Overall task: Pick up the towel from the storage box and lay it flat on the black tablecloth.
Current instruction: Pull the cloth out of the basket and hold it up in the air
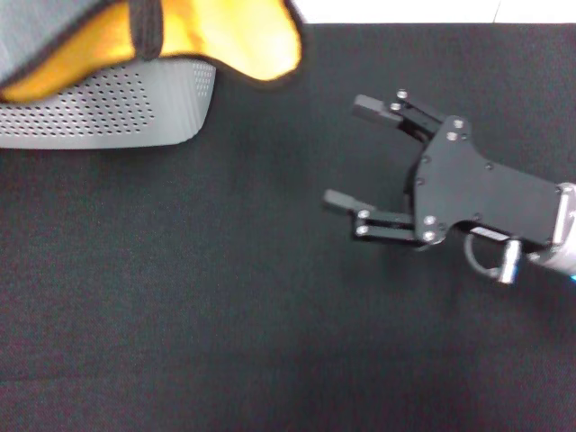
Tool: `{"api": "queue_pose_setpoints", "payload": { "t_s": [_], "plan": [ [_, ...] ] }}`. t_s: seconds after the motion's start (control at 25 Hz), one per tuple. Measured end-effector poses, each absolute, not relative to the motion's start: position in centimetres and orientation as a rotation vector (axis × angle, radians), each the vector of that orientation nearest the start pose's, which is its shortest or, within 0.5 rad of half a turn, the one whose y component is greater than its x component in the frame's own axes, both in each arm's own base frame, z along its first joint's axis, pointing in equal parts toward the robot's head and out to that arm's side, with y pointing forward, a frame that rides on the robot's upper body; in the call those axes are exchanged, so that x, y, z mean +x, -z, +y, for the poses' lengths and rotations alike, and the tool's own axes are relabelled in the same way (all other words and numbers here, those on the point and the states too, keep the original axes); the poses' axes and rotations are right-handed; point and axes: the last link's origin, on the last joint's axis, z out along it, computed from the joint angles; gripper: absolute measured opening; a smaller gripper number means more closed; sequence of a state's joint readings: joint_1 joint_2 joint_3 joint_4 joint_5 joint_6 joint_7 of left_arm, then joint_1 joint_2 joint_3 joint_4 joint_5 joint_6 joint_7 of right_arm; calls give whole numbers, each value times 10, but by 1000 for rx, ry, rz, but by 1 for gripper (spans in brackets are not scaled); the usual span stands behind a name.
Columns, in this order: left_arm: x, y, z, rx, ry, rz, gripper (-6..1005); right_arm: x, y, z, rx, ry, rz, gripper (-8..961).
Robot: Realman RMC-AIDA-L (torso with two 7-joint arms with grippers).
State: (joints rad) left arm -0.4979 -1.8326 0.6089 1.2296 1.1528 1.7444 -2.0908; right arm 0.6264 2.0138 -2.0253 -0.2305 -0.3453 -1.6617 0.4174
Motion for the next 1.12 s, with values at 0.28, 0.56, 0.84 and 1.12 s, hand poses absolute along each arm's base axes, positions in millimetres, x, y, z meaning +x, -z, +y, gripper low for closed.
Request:
{"api": "queue_pose_setpoints", "payload": {
  "t_s": [0.28, 0.56, 0.84, 1.12],
  "plan": [
    [-140, -252, 323, -2375, 1490, -266, 18, 161, 59, 296, -2315, -1301, -446, 868],
    [-142, -247, 325, -2374, 1493, -282, 23, 143, 55, 312, -2258, -1307, -467, 779],
    [-147, -242, 326, -2375, 1514, -318, 27, 142, 52, 315, -2229, -1317, -444, 679],
    [-149, -239, 326, -2373, 1518, -316, 32, 134, 52, 320, -2232, -1321, -474, 569]
  ]
}}
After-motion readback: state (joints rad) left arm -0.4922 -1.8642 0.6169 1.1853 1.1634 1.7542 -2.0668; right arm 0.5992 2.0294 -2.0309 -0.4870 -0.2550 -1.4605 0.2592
